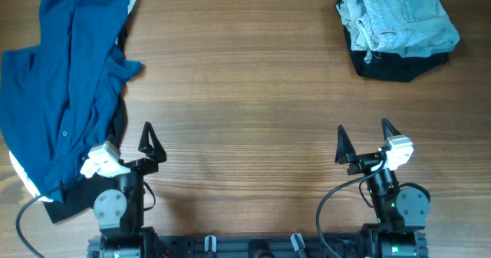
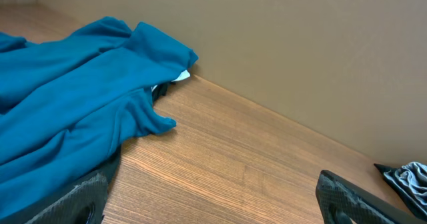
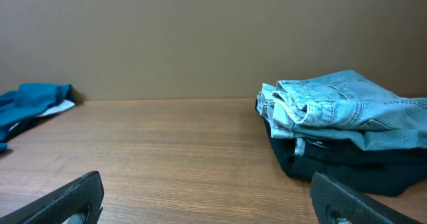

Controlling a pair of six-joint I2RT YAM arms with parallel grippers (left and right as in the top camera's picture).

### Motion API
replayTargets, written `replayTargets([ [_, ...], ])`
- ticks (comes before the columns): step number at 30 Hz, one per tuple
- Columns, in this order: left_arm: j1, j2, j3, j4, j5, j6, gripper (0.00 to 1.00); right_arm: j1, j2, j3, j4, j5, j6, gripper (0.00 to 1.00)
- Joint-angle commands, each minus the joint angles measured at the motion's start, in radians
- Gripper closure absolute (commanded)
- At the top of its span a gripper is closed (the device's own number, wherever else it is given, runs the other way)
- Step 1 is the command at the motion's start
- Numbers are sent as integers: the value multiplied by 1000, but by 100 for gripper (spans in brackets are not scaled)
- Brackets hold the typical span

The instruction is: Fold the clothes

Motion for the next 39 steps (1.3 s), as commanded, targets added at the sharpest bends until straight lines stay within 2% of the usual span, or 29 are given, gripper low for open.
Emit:
replayTargets([
  [1, -5, -6, -3, -2, 1, 16, 0, 6, 0, -2, 2, 13, 13, 0],
  [5, -5, -6, -3, -3, 1, 16, 0, 6, 0, -2, 2, 15, 18, 0],
  [10, -5, -6, -3, 0, 9, 16, 0, 6, 0, -2, 10, 26, 127, 0],
  [20, -5, -6, 18, -4, 103, 16, 0, 6, 0, 1, 206, 17, 127, 0],
  [30, -5, -6, 69, -9, 89, 20, 0, 6, 8, 37, 212, 16, 143, 0],
  [39, -5, 68, 187, -83, 88, 20, 0, 6, 149, 86, 267, 14, 116, 0],
])
